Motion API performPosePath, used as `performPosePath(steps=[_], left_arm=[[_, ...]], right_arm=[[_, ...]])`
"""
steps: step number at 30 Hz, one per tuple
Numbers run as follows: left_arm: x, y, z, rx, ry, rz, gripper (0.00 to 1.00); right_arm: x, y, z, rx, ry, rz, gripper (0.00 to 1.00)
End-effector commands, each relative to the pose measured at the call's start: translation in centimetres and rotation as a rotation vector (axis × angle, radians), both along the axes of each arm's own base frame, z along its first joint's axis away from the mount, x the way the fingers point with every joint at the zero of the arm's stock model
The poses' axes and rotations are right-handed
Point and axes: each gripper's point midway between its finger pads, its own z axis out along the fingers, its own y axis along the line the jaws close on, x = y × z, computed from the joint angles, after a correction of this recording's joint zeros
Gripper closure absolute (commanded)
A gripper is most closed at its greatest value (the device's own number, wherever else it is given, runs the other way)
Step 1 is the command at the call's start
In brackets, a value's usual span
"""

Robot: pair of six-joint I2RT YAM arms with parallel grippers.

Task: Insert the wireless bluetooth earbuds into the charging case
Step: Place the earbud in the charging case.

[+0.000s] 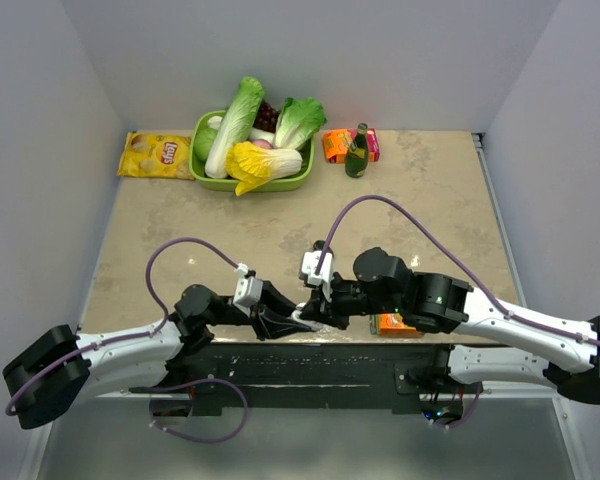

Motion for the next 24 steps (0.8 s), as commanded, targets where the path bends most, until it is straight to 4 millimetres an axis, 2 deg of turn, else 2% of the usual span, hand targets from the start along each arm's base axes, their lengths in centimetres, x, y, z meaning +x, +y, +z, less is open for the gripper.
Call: performPosePath(steps=[1, 5, 8, 14, 16, 20, 22, 24], left_arm=[[-0.1, 0.0, 3.1, -0.109, -0.067, 0.005, 1.0], [0.0, 0.1, 3.0, -0.11, -0.066, 0.015, 1.0], [0.0, 0.2, 2.8, -0.107, -0.064, 0.02, 1.0], [0.0, 0.2, 2.6, -0.104, -0.059, 0.022, 1.0], [0.0, 0.2, 2.5, -0.102, -0.056, 0.024, 1.0], [0.1, 0.2, 2.1, -0.096, -0.049, 0.028, 1.0], [0.1, 0.3, 2.0, -0.097, -0.049, 0.029, 1.0], [0.0, 0.4, 2.1, -0.1, -0.05, 0.032, 1.0]], right_arm=[[-0.1, 0.5, 0.4, 0.031, 0.009, -0.014, 1.0], [0.4, 0.2, 1.4, 0.057, -0.006, -0.046, 0.81], [0.5, 0.0, 2.5, 0.09, -0.016, -0.06, 0.73], [0.9, 0.1, 4.5, 0.146, -0.033, -0.082, 0.62], [1.1, 0.1, 6.1, 0.189, -0.046, -0.095, 0.6], [1.5, -0.8, 9.6, 0.292, -0.081, -0.14, 0.57], [2.1, -1.4, 10.5, 0.321, -0.091, -0.19, 0.56], [2.9, -2.3, 10.5, 0.341, -0.087, -0.26, 0.58]])
